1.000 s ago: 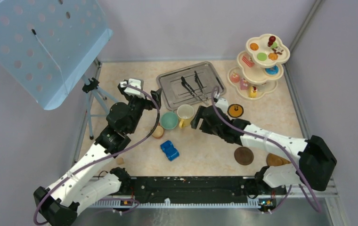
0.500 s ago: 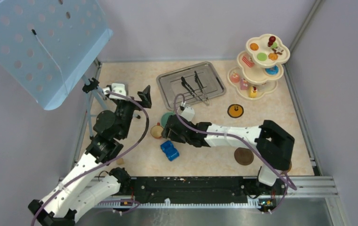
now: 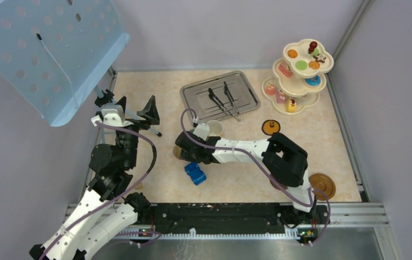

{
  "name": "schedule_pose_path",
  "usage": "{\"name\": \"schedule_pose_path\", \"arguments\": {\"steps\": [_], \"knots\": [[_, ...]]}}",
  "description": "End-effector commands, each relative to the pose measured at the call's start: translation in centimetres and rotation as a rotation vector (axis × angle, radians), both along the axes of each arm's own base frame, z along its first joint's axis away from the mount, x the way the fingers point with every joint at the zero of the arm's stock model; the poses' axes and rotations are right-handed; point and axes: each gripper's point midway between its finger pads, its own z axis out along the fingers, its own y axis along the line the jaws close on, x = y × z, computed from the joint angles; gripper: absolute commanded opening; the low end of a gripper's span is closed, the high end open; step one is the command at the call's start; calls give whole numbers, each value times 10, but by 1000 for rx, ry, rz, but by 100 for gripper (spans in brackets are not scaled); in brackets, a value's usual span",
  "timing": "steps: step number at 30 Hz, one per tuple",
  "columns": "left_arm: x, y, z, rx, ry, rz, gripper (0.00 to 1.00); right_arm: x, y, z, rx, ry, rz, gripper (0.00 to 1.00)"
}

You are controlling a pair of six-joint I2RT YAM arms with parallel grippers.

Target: Serve the afternoon tea

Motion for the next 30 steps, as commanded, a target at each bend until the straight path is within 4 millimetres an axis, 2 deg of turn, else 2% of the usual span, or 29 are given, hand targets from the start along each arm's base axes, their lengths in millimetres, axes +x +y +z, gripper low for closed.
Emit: {"name": "schedule_pose_path", "arguments": {"steps": [1, 6, 10, 13, 16, 18, 20, 22, 26, 28, 30], "knots": [[-2, 3, 6, -14, -28, 9, 99, 7, 8, 1, -40, -4, -39, 40], [-3, 4, 6, -15, -31, 9, 99, 7, 12, -7, -67, 21, -40, 27], [-3, 7, 6, -17, -34, 19, 99, 4, 19, 4, -41, 22, -8, 12], [-3, 8, 6, -15, -34, 26, 99, 1, 27, 24, 14, 4, 44, 0], [-5, 11, 7, -16, -38, 32, 99, -2, 32, 51, 71, -30, 105, 0], [-6, 13, 8, -17, -42, 39, 99, -3, 36, 79, 131, -85, 157, 0], [-7, 14, 9, -19, -45, 44, 99, -1, 32, 108, 176, -146, 185, 0], [-8, 14, 10, -19, -49, 43, 99, 5, 18, 141, 231, -202, 186, 0], [-8, 13, 10, -13, -54, 37, 99, 23, -21, 180, 297, -262, 197, 0], [-6, 11, 9, -5, -47, 35, 99, 39, -52, 199, 291, -323, 176, 0], [-3, 7, 7, 4, -38, 27, 99, 53, -95, 211, 232, -380, 105, 0]]}}
